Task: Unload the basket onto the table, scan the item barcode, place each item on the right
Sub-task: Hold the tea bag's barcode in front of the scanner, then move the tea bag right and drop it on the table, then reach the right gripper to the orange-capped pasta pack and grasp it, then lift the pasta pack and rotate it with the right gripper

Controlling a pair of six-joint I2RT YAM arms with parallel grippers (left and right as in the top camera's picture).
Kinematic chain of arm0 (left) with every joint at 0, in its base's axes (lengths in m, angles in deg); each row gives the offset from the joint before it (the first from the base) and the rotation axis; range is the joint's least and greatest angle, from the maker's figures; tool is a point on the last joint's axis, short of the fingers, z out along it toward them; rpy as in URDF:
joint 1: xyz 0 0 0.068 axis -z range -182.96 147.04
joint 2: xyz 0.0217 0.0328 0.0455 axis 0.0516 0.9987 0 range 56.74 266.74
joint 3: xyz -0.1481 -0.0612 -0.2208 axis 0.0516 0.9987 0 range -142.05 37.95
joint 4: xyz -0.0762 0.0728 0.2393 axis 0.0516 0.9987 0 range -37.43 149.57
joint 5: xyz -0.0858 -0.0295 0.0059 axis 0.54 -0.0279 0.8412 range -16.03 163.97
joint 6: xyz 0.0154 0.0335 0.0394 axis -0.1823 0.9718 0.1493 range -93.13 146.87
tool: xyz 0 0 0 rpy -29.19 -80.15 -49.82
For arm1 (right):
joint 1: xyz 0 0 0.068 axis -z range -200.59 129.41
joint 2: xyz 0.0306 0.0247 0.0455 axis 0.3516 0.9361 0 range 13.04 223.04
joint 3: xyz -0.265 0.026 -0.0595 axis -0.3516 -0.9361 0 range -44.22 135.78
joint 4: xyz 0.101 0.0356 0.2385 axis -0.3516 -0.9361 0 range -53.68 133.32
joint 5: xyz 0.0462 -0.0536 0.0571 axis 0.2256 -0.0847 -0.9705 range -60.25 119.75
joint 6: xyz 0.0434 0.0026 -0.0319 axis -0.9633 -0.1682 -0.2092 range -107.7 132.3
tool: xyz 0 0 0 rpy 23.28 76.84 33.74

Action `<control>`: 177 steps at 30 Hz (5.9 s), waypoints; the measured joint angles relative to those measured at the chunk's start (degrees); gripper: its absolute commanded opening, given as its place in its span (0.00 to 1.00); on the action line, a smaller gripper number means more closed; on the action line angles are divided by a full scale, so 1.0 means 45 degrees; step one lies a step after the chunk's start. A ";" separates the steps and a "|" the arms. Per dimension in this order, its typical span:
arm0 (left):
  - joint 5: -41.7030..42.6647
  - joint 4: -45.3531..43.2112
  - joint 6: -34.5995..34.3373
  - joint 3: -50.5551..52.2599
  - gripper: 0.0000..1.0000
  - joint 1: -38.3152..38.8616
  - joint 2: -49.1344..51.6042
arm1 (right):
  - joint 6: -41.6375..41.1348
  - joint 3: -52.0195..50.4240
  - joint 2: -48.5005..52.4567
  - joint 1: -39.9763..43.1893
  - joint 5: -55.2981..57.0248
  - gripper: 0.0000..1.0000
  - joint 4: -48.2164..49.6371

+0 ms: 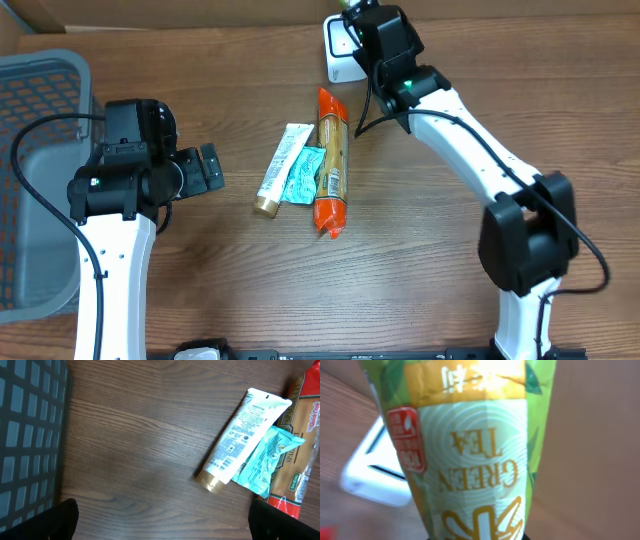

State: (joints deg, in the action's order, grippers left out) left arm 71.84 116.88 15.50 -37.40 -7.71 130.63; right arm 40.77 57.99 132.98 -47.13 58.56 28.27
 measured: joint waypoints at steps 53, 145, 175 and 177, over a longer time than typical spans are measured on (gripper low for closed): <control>0.0000 0.0000 0.0000 0.0000 1.00 0.0000 0.0000 | 0.5479 -0.0049 0.4075 -0.0034 0.2642 0.04 0.7271; 0.0000 -0.0005 0.0000 0.0005 0.99 -0.0005 0.0000 | -1.1599 -0.4240 -0.0933 -0.3444 -1.0448 0.40 -0.6003; -0.0005 -0.0005 0.0000 0.0005 1.00 -0.0005 0.0000 | -1.1030 -0.4138 -0.0593 0.4702 -0.7480 0.64 -0.6411; -0.0005 -0.0005 0.0000 0.0005 1.00 -0.0005 0.0000 | -1.1390 -0.4133 -0.0593 0.5085 -0.8349 0.66 -0.6407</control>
State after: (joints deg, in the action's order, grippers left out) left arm 71.82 116.86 15.50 -37.38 -7.73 130.63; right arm -10.48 39.39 130.31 -24.25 20.99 -0.56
